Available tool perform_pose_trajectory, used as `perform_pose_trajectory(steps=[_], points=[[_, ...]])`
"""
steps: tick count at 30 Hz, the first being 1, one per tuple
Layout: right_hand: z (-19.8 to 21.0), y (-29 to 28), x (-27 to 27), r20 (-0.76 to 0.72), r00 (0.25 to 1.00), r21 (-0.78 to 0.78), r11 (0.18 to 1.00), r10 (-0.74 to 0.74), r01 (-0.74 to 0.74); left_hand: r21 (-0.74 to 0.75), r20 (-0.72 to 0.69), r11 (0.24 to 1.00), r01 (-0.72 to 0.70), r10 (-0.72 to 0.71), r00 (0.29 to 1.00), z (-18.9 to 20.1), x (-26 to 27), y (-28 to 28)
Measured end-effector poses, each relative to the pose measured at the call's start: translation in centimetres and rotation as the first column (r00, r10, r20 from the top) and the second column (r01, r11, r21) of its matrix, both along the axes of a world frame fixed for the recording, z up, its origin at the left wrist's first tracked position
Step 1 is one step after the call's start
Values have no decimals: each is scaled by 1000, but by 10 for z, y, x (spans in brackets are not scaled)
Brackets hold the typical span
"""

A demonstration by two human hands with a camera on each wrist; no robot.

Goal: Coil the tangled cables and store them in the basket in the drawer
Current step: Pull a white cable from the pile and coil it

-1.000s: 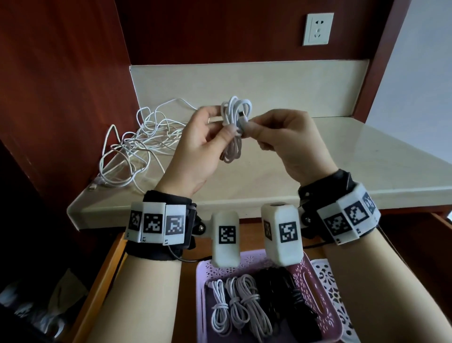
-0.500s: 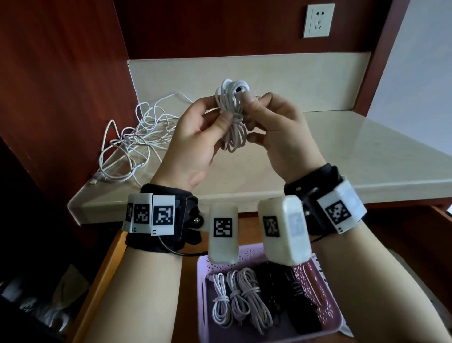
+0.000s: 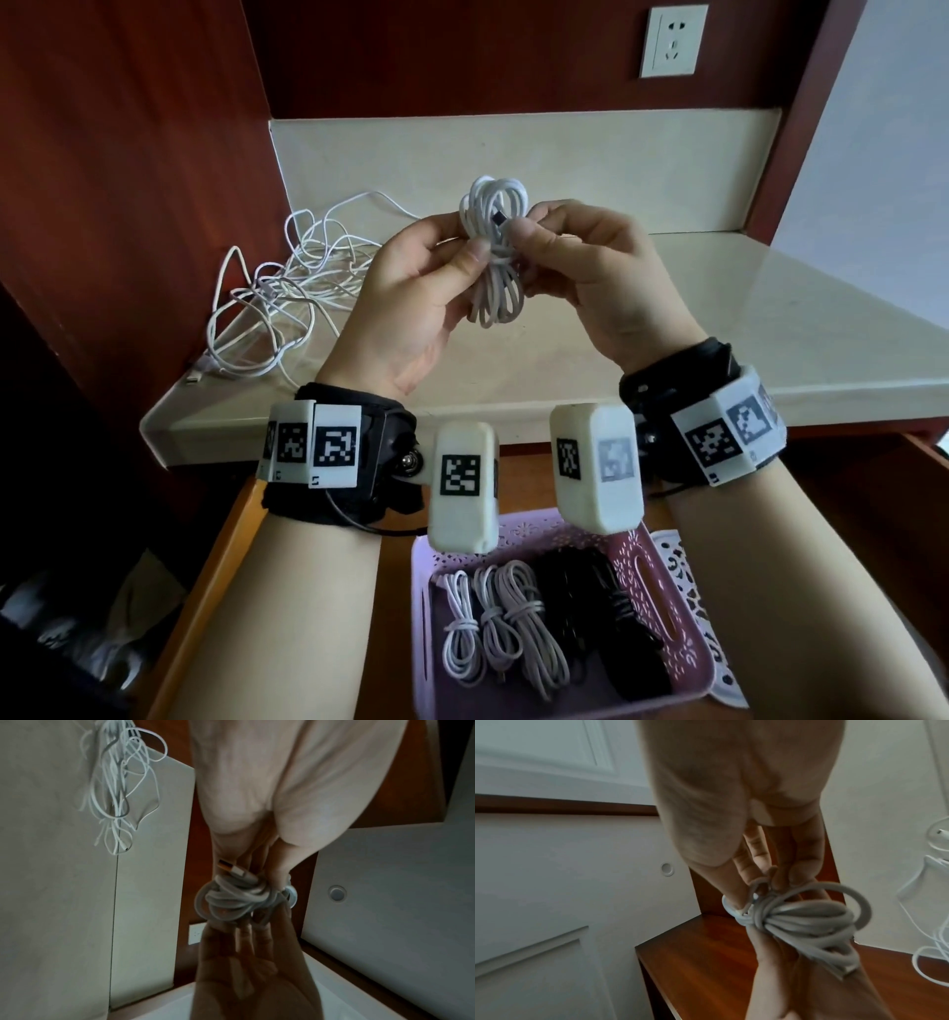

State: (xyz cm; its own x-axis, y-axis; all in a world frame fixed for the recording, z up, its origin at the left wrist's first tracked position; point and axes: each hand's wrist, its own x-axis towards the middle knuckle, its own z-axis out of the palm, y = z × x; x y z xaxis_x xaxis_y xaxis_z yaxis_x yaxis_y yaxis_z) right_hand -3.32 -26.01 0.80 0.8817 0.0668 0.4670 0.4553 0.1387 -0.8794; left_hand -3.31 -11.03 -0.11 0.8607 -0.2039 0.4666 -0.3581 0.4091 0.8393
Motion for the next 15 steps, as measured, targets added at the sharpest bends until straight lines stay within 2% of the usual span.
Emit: perform_pose_trajectory(steps=[6, 10, 13, 15], points=[[3, 3, -3, 78, 985, -81, 984, -155, 161, 148, 126, 984, -97, 79, 989, -1, -2, 0], [1, 5, 0, 23, 983, -89, 979, -184, 185, 299, 224, 939, -171, 105, 969, -4, 0, 0], [0, 3, 1, -28, 987, -56, 986, -160, 158, 311, 220, 933, -181, 115, 969, -6, 2, -1], [-1, 0, 2, -59, 990, -10, 992, -127, 127, 275, 158, 949, -155, 114, 981, -7, 2, -2]])
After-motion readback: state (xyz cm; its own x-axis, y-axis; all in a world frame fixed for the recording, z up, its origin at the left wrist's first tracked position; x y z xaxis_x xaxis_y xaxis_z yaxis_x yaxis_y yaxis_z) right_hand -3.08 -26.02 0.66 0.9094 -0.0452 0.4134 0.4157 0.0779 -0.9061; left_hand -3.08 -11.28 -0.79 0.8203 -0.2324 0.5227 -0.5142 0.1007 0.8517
